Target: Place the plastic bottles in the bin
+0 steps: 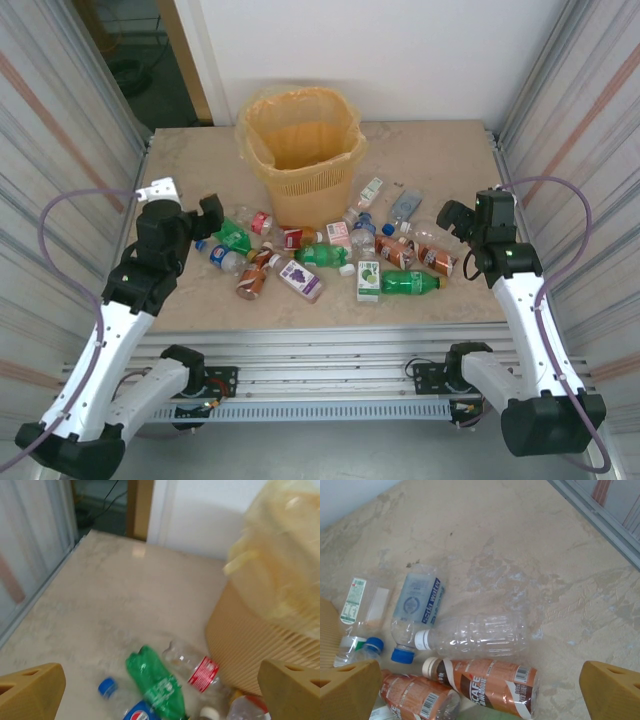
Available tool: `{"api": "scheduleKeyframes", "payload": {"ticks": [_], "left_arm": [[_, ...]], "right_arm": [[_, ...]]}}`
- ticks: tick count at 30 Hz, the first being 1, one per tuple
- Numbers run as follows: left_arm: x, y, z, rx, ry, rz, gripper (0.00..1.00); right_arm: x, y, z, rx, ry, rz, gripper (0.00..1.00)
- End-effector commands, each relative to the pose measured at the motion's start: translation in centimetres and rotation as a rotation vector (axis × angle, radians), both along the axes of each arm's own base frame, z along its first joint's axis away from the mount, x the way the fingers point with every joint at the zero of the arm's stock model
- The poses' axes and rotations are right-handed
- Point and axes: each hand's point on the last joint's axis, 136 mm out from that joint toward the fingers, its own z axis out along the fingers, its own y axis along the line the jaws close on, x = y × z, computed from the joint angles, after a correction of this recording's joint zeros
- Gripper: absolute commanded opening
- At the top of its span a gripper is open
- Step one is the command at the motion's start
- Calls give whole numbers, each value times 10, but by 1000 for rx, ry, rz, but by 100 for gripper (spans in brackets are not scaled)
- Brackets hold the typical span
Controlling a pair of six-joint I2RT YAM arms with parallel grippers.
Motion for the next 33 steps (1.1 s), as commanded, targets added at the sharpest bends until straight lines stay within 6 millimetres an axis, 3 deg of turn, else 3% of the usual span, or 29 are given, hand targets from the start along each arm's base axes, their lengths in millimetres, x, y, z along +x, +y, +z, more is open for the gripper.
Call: {"api": "scheduleKeyframes", "payload": {"ticks": [1,9,17,33], "left_arm": [[-11,12,-33,-103,95,76,99],[-7,21,-82,-194,179,146,99],[3,17,-126,-261,281,173,99],[15,7,-186,-385,433,230,99]], "right_arm": [[-1,4,-4,-1,9,23,99],[-1,4,-9,1,26,20,99],[-1,2,-10,-7,36,14,99],[-1,2,-15,-9,52,11,99]]}}
